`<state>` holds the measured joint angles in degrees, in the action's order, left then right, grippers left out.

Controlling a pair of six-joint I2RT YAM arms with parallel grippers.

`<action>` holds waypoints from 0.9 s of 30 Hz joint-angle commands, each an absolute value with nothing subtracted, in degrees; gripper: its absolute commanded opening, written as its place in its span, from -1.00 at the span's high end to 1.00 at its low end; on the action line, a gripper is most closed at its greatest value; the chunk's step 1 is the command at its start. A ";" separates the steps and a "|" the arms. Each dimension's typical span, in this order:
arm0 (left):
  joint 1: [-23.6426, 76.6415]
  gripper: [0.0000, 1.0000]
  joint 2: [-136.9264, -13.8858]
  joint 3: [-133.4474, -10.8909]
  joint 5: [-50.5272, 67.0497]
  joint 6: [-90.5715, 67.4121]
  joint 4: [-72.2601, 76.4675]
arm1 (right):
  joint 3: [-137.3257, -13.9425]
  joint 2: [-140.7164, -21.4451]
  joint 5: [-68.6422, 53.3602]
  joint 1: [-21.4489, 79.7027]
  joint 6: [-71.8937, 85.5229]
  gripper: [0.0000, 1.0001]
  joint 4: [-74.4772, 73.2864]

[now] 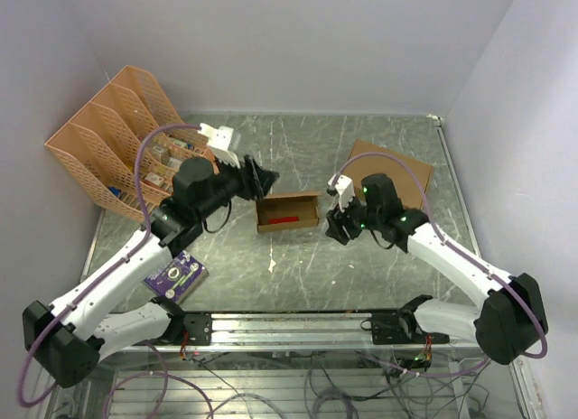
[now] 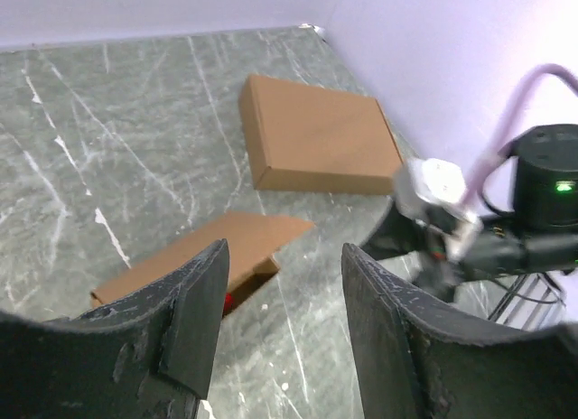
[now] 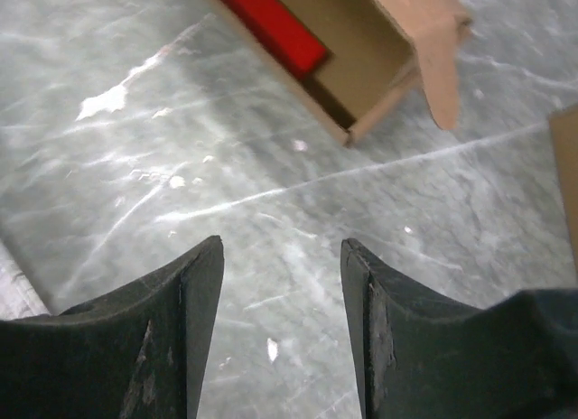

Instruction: Fold the paper box

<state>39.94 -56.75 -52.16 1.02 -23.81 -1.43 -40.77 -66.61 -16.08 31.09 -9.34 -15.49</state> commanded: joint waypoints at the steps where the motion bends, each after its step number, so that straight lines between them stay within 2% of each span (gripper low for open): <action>1: 30.92 -0.25 -60.89 -54.88 14.30 -27.66 -0.30 | -53.92 -66.30 -44.04 28.51 -29.80 -0.07 -37.42; 4: 27.11 -0.20 -64.82 -55.27 18.81 -28.67 0.89 | -63.80 -68.43 -44.83 27.17 -31.99 -0.07 -40.20; 5: 26.36 -0.16 -66.18 -55.39 19.92 -28.89 1.36 | -65.77 -69.30 -44.10 26.40 -30.78 0.00 -38.31; 6: 25.88 -0.12 -67.66 -55.42 20.72 -28.98 1.87 | -67.46 -70.55 -43.11 26.03 -28.84 0.13 -35.91; 8: 25.48 0.00 -70.37 -55.52 21.77 -28.65 2.57 | -71.37 -75.55 -42.79 25.75 -26.36 0.54 -33.19; 9: 25.28 0.05 -71.74 -55.95 22.32 -28.01 2.39 | -73.88 -79.79 -43.41 25.75 -25.09 0.83 -32.95; 10: 25.15 0.09 -73.02 -56.55 22.53 -27.33 1.73 | -77.43 -83.69 -44.30 25.75 -24.15 1.00 -33.32; 16: 24.96 0.44 -78.11 -56.94 24.39 -25.00 -0.44 | -89.16 -100.60 -45.15 25.75 -24.65 1.00 -39.78; 27: 24.93 0.52 -80.81 -54.12 19.81 -21.67 -6.85 | -86.74 -105.16 -43.79 25.75 -25.57 1.00 -39.74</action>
<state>25.36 -79.13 -54.89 20.97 -23.29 -3.79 -87.50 -105.89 -43.55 25.93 -24.75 -38.89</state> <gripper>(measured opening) 0.250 0.004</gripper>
